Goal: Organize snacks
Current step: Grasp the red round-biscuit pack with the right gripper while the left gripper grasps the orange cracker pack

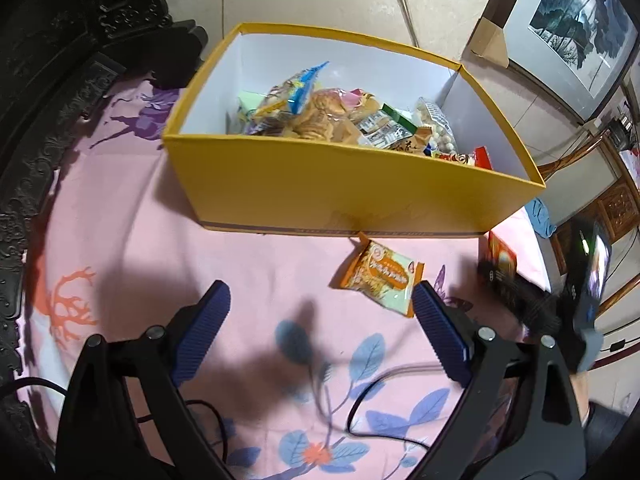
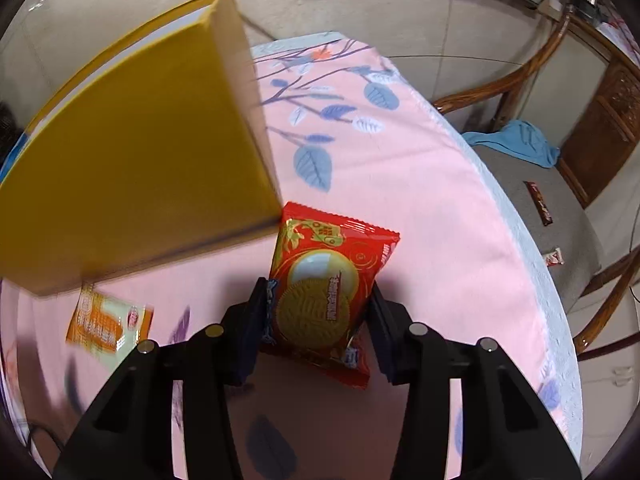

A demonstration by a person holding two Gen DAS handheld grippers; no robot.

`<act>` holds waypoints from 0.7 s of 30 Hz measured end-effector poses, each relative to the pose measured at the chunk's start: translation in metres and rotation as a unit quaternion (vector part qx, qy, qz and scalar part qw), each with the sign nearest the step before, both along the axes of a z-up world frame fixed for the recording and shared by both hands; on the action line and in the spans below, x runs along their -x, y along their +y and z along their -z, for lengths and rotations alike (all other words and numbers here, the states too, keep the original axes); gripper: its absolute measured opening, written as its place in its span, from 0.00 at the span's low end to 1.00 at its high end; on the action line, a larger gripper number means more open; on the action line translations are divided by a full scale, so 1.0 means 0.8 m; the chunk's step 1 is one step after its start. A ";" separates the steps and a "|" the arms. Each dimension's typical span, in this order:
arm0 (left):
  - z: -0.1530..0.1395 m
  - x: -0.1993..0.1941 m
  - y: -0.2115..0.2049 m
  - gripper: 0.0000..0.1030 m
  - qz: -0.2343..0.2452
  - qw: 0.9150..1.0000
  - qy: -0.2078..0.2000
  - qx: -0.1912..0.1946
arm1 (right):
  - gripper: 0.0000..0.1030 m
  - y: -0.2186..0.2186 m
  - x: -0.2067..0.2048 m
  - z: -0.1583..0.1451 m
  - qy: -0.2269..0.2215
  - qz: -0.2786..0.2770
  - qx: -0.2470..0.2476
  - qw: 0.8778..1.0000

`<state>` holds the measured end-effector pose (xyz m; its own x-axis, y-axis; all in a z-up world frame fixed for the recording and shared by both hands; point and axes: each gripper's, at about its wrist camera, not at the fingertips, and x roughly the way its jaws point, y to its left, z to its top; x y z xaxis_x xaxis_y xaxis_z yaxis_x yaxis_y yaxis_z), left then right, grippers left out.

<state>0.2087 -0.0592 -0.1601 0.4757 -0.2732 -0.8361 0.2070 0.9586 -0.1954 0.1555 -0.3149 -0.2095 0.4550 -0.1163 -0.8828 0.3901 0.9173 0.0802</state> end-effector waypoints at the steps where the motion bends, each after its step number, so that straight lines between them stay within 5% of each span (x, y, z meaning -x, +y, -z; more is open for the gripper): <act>1: 0.003 -0.005 -0.005 0.91 0.003 1.000 0.002 0.001 | 0.46 0.005 0.009 0.000 0.000 -0.024 0.001 1.000; 6: 0.027 -0.027 -0.038 0.91 0.035 0.999 0.024 -0.007 | 0.46 0.024 0.054 -0.002 0.000 -0.085 -0.001 0.996; 12: 0.056 -0.038 -0.079 0.91 0.061 0.997 0.045 -0.021 | 0.46 0.033 0.074 -0.002 -0.009 -0.085 -0.003 0.996; 21: 0.088 -0.059 -0.096 0.91 -0.018 0.994 0.108 -0.023 | 0.48 0.027 0.080 -0.003 -0.030 -0.075 -0.020 0.996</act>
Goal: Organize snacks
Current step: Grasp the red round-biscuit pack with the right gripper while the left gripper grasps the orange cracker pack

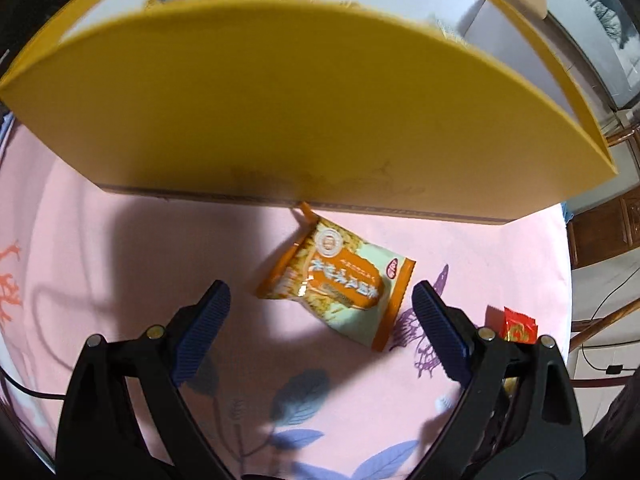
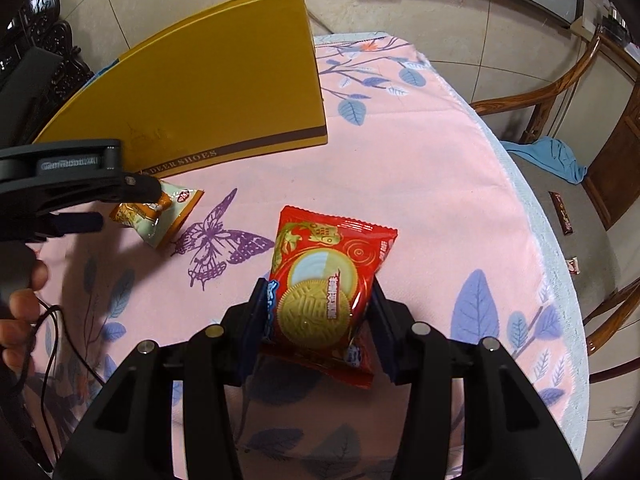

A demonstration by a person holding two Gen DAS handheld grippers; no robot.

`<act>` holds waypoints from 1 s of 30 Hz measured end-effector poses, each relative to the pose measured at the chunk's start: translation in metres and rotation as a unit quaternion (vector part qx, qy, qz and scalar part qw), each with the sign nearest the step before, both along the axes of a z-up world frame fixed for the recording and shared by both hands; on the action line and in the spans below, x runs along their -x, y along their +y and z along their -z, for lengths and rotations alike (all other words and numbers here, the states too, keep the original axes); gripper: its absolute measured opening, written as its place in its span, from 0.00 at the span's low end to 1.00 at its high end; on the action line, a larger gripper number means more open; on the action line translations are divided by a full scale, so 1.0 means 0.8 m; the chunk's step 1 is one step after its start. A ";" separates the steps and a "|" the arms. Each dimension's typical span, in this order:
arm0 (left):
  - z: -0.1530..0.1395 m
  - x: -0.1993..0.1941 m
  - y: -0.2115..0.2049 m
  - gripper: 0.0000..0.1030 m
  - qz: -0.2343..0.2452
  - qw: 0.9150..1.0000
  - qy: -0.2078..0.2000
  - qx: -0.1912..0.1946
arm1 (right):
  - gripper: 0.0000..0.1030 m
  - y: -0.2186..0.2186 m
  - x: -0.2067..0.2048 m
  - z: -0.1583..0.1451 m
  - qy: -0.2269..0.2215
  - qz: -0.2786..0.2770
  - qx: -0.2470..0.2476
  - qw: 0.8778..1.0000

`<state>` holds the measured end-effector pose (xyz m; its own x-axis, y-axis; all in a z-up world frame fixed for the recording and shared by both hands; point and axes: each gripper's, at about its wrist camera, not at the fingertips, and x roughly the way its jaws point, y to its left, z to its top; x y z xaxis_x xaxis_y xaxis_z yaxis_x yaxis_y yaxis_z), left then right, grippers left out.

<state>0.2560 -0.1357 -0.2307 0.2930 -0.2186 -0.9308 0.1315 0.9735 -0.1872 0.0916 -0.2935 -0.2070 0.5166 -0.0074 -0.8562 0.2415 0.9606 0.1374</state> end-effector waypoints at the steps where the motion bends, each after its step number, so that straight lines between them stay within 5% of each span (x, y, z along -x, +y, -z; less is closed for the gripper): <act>1: 0.003 -0.003 -0.004 0.91 0.000 1.000 0.005 0.002 | 0.48 -0.002 0.002 0.000 -0.002 -0.001 -0.006 1.000; 14: 0.021 0.003 -0.054 0.95 0.048 0.995 -0.045 -0.072 | 0.48 -0.008 0.006 0.002 -0.012 -0.024 -0.025 0.999; 24: 0.018 0.020 -0.040 0.77 0.054 0.995 -0.055 -0.069 | 0.47 -0.003 0.000 0.001 0.007 -0.026 -0.014 1.000; 30: 0.011 0.036 -0.026 0.54 0.062 0.995 -0.058 -0.047 | 0.46 0.001 0.002 0.000 0.023 -0.031 -0.007 0.999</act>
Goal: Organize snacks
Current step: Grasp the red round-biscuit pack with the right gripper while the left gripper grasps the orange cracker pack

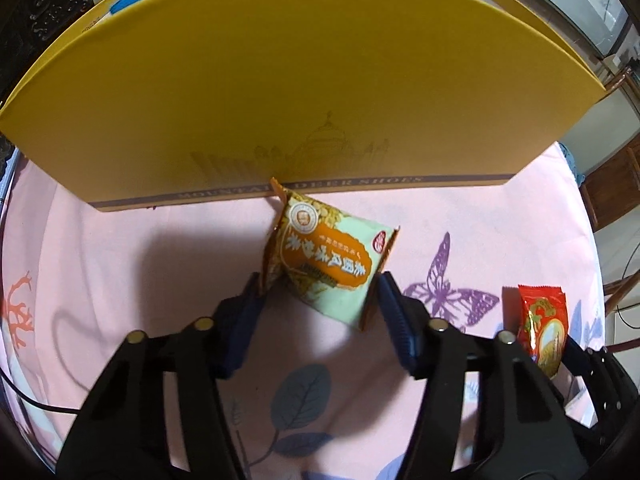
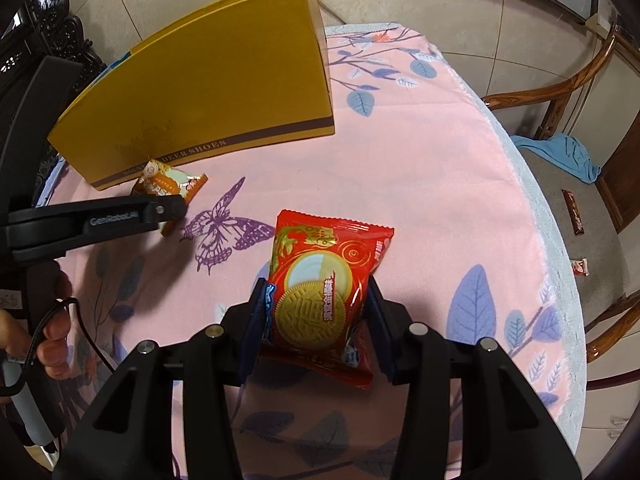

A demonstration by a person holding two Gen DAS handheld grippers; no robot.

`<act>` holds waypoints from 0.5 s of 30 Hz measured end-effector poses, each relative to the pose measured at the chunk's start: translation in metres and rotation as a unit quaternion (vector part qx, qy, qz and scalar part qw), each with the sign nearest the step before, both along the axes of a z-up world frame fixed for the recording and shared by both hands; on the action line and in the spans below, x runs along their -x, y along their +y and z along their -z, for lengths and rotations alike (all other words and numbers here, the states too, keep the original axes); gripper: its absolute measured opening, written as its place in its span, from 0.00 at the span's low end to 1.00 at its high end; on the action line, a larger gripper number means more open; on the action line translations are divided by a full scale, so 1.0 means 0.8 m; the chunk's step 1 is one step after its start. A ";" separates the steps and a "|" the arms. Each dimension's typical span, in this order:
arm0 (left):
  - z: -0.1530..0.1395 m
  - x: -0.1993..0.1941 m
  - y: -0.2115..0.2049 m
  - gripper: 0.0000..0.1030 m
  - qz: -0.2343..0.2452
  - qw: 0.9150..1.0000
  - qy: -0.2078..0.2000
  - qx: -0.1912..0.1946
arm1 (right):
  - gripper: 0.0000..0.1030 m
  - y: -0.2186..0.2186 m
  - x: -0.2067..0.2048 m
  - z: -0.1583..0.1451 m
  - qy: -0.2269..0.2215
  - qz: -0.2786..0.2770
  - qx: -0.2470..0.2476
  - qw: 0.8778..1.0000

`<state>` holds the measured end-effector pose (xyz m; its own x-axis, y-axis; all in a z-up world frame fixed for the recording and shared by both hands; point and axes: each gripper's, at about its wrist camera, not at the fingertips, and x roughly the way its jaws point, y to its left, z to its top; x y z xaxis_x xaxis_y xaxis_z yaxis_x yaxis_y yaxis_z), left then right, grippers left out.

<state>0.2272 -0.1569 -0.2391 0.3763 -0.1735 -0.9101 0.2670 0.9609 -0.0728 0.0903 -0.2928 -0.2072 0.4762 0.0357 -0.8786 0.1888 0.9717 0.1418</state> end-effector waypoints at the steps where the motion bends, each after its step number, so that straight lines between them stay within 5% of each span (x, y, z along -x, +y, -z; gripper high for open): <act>1: 0.000 0.003 0.003 0.53 0.002 1.000 -0.001 0.002 | 0.46 0.001 0.001 0.000 0.002 -0.002 0.003 1.000; 15: 0.004 0.034 0.065 0.50 0.038 0.999 -0.003 0.035 | 0.46 0.017 0.011 -0.002 0.017 -0.011 0.026 0.999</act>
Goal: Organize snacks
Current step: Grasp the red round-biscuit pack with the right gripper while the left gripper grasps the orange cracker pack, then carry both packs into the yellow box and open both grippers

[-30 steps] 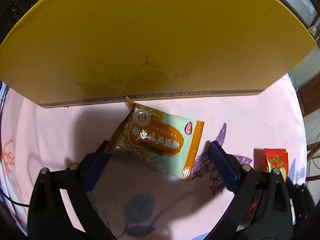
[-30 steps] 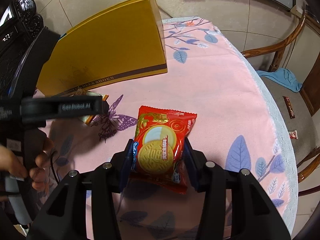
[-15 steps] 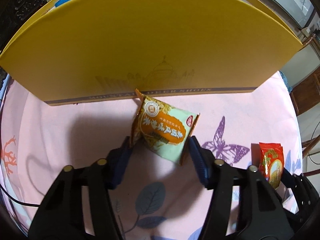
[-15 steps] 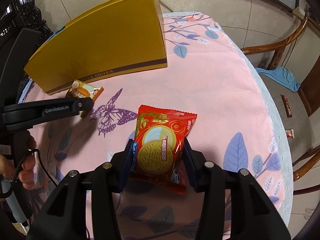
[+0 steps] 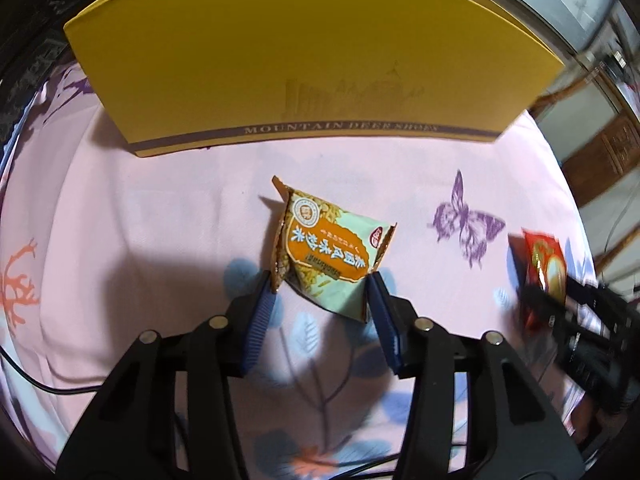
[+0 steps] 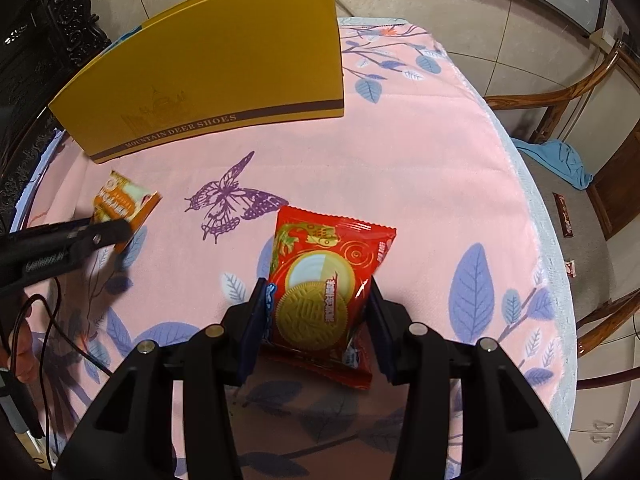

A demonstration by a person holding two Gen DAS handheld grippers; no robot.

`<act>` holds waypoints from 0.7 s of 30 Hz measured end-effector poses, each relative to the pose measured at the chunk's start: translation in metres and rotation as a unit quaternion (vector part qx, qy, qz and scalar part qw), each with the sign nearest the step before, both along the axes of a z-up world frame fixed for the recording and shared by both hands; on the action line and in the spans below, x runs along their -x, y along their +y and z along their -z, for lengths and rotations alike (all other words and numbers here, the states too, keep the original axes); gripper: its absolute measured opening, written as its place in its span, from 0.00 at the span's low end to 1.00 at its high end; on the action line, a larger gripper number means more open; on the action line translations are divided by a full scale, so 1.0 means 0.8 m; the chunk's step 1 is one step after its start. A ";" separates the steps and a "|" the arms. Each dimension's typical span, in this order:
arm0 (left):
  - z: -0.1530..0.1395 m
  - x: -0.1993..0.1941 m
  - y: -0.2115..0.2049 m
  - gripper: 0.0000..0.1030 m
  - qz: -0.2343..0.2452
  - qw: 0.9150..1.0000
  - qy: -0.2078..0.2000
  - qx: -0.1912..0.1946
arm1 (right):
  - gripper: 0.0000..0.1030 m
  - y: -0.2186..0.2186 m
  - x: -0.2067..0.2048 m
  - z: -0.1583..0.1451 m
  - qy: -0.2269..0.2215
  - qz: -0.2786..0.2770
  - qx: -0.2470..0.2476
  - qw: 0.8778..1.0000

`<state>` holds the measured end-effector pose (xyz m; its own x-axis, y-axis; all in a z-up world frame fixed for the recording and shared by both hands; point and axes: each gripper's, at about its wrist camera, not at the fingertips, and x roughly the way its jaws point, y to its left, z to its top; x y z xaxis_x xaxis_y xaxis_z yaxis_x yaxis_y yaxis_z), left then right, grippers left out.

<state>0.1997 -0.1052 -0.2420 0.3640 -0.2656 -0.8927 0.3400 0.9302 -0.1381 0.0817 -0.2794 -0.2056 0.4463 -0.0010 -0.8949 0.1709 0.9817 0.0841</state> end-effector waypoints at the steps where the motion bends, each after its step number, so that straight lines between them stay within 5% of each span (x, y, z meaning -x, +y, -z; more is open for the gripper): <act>1: 0.005 0.003 -0.003 0.53 0.010 1.000 -0.003 -0.002 | 0.46 0.000 0.000 0.000 0.000 0.000 0.001 1.000; 9: 0.009 0.020 -0.024 0.53 0.045 0.998 -0.033 -0.019 | 0.44 0.001 -0.002 0.000 0.007 -0.008 0.000 1.000; 12: 0.012 0.020 -0.042 0.62 0.071 0.995 -0.043 -0.047 | 0.45 0.003 -0.004 0.000 0.010 -0.009 0.002 1.000; 21: 0.014 0.012 -0.045 0.68 0.055 0.996 -0.062 -0.034 | 0.45 0.002 -0.004 0.000 0.011 -0.003 -0.002 1.000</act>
